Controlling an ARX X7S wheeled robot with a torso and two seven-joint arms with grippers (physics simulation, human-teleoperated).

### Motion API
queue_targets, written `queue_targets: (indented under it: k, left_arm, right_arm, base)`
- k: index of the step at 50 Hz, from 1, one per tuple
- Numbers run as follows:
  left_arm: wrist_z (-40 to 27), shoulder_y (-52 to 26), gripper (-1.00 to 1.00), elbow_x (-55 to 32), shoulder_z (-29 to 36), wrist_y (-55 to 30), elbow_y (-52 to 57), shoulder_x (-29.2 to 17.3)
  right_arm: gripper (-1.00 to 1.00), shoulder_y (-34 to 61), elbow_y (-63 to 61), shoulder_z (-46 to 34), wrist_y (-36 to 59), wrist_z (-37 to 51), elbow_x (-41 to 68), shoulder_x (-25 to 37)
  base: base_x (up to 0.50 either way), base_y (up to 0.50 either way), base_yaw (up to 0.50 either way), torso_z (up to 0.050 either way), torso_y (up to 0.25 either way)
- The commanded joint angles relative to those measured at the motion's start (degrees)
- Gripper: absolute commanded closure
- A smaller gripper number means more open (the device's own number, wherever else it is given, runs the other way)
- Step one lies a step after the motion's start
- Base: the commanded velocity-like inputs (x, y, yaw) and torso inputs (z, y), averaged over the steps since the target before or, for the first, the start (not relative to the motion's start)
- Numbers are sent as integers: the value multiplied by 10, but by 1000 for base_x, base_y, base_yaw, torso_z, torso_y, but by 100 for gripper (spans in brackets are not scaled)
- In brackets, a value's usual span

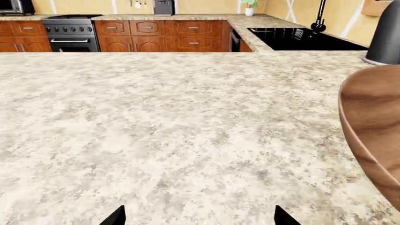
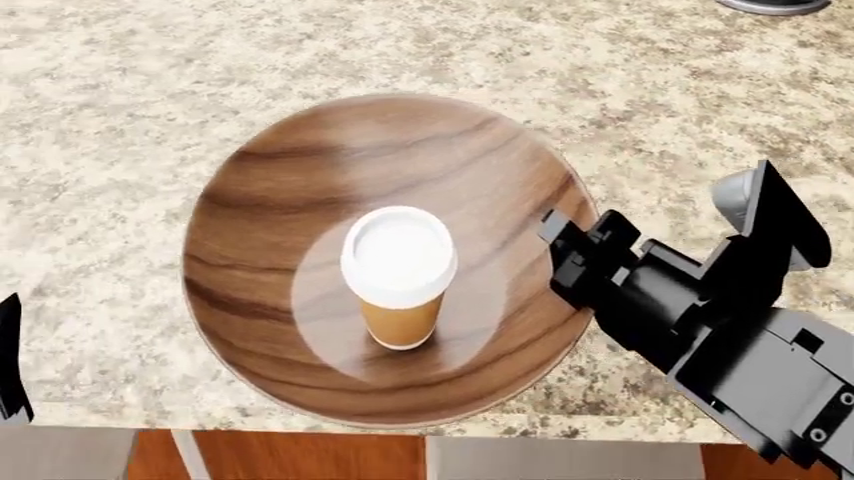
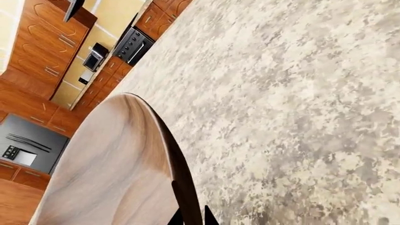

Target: Place the cup inside the bowl on the dining table and move the bowl to any counter.

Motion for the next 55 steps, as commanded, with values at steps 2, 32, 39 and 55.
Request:
queue_targets:
  k: [2, 32, 39, 55]
  left_arm:
    - [-4, -7, -100, 3, 9, -1, -3, 5]
    - [5, 9, -100, 7, 6, 10, -2, 1]
    - [6, 13, -100, 7, 3, 13, 0, 0]
    - [6, 7, -100, 7, 8, 13, -3, 1]
  right_arm:
    - [100, 4, -4, 5, -15, -15, -1, 1]
    - [100, -10, -15, 6, -12, -2, 11, 10]
    - [100, -14, -20, 8, -13, 1, 15, 11]
    - [100, -22, -20, 7, -18, 0, 15, 11]
  base:
    - [1, 500, 0, 0, 0]
    - [1, 500, 0, 0, 0]
    - [1, 500, 0, 0, 0]
    - [1, 500, 0, 1, 0]
